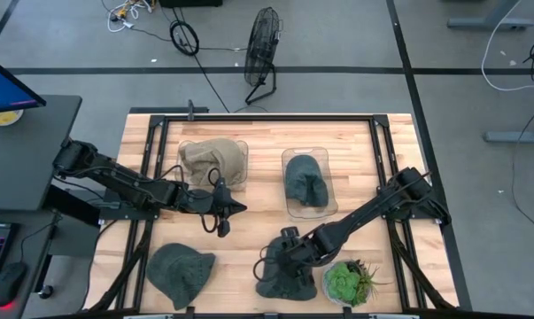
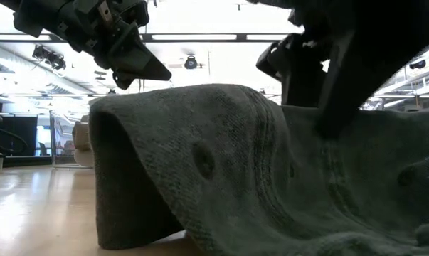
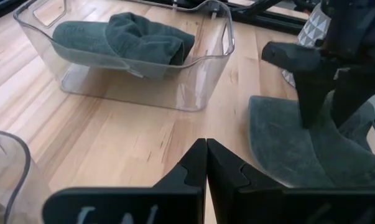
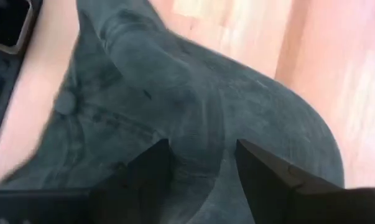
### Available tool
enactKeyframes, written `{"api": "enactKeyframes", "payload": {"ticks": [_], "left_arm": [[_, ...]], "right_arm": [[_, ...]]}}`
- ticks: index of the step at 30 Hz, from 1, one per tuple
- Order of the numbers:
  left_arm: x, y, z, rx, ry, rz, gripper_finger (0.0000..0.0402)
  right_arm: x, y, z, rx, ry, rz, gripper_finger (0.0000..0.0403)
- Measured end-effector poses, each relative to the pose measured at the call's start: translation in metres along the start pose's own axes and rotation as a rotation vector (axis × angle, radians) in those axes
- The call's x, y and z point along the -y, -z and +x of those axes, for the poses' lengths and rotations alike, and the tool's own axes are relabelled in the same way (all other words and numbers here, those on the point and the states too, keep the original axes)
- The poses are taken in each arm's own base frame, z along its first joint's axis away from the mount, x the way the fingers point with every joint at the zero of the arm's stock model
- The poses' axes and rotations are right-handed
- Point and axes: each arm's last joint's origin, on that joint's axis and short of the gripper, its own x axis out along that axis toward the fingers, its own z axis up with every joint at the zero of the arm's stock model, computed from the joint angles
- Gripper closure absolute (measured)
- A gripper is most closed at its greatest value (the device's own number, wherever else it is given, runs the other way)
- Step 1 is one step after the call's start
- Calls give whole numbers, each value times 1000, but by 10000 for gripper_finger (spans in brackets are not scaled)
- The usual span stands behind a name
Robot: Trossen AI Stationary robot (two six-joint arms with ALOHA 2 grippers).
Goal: Pick & Place hat
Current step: Stack the right black cap into the right transparent bin
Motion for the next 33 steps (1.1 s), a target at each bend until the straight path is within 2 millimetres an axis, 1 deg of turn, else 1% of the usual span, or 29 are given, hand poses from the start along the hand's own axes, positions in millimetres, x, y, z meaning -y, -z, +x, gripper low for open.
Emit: {"api": "enactKeyframes", "payload": {"ticks": [3,5,6,8,10,11,13,15,19,22,25,27,29,31,33], "left_arm": [[0,0,0,-3,-1,1,388],[0,0,0,-4,-1,2,388],[0,0,0,-4,-1,1,388],[0,0,0,-4,-1,1,388],[0,0,0,-4,-1,1,388],[0,0,0,-4,-1,1,388],[0,0,0,-4,-1,1,388],[0,0,0,-4,-1,1,388],[0,0,0,-4,-1,1,388],[0,0,0,-4,-1,1,388],[0,0,0,-4,-2,1,388],[0,1,0,-5,-2,1,388],[0,1,0,-7,-2,2,388],[0,1,0,-8,-3,3,388],[0,1,0,-9,-3,3,388]], "right_arm": [[-1,1,3,-10,-43,-88,224],[-1,1,4,-18,-53,-151,250],[0,1,4,-19,-52,-169,269],[2,1,3,-20,-54,-198,322],[5,0,-4,-43,-44,-235,377],[6,-2,-10,-47,-30,-254,387],[8,-8,-28,-57,44,-276,382],[10,-15,-52,-62,119,-307,379],[15,-24,-106,-59,278,-374,395],[24,-20,-147,-60,445,-421,393],[36,-9,-178,-83,600,-443,395],[46,-2,-194,-105,653,-424,398],[58,5,-204,-125,669,-386,398],[71,14,-207,-170,683,-364,399],[85,25,-203,-235,693,-355,399]]}}
